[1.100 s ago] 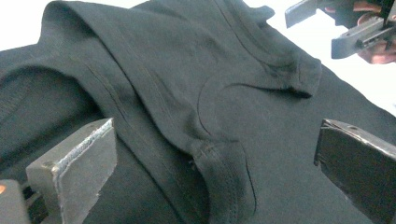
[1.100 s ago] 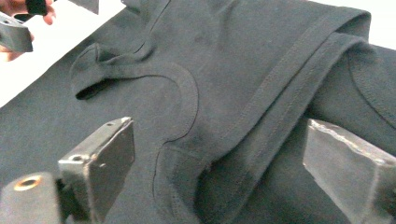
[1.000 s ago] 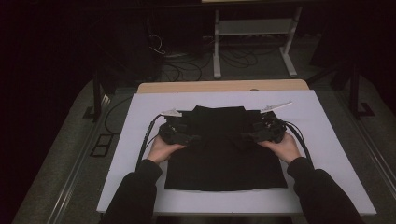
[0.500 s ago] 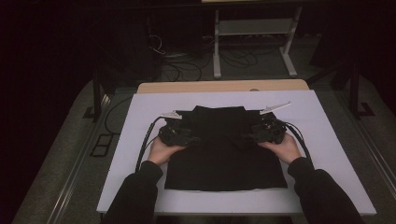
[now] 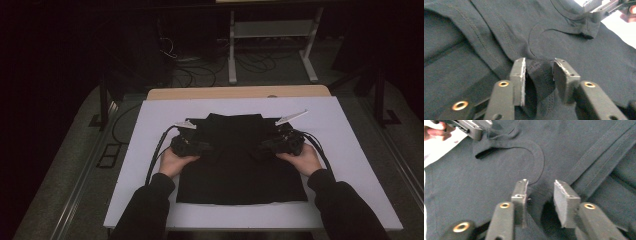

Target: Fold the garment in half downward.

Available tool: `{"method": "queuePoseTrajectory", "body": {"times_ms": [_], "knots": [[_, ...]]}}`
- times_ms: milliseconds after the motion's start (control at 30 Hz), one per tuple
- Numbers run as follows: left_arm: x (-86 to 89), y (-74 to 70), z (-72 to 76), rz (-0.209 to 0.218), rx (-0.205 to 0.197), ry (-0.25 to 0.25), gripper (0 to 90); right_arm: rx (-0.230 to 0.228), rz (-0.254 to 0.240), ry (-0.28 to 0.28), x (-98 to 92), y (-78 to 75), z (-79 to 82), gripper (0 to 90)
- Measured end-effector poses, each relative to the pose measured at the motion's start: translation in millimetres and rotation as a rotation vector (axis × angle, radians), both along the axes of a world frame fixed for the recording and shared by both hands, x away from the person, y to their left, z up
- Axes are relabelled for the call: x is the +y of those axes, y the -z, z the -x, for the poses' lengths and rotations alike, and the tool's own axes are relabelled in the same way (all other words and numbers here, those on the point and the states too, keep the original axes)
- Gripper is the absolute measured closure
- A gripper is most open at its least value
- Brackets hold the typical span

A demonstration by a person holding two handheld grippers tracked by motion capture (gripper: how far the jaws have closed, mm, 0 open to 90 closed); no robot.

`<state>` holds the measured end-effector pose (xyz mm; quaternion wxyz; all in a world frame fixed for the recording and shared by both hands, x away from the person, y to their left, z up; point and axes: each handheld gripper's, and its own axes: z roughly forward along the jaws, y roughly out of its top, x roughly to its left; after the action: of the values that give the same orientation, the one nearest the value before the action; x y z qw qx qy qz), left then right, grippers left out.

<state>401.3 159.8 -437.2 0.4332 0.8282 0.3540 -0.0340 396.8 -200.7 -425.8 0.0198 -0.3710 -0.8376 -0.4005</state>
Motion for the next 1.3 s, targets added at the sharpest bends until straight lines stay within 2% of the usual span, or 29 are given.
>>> {"method": "queuePoseTrajectory", "body": {"times_ms": [133, 167, 200, 367, 733, 900, 967, 1300], "knots": [[-0.9, 1.0, -0.2, 0.004, 0.002, 0.012, 70.6, 0.02, -0.01, -0.014, 0.8, 1.3, -0.4, 72.3], [-1.2, 0.5, 0.1, 0.004, 0.0, 0.023, 75.9, 0.023, -0.004, -0.018, 1.5, 1.7, -0.3, 77.3], [-1.2, 0.5, 0.1, 0.004, 0.0, 0.023, 77.5, 0.022, -0.004, -0.02, 1.9, 1.7, 0.0, 79.0], [-3.6, -0.7, 2.1, -0.015, -0.022, 0.038, 81.9, 0.011, -0.015, -0.019, 0.6, -0.5, 0.7, 81.4], [-4.1, -7.0, 7.6, -0.019, -0.067, 0.045, 83.4, -0.024, -0.026, -0.025, -1.2, -5.3, 6.3, 81.6], [-4.6, -11.8, 13.9, -0.023, -0.102, 0.062, 83.4, -0.03, -0.027, -0.019, -3.0, -6.8, 9.9, 81.5], [-3.3, -13.0, 17.4, -0.014, -0.107, 0.053, 83.4, -0.049, -0.028, -0.022, -5.4, -8.0, 13.8, 81.5], [0.0, -13.8, 25.5, -0.011, -0.111, 0.054, 83.4, -0.042, -0.029, -0.028, -9.1, -7.8, 27.5, 81.5]]}}
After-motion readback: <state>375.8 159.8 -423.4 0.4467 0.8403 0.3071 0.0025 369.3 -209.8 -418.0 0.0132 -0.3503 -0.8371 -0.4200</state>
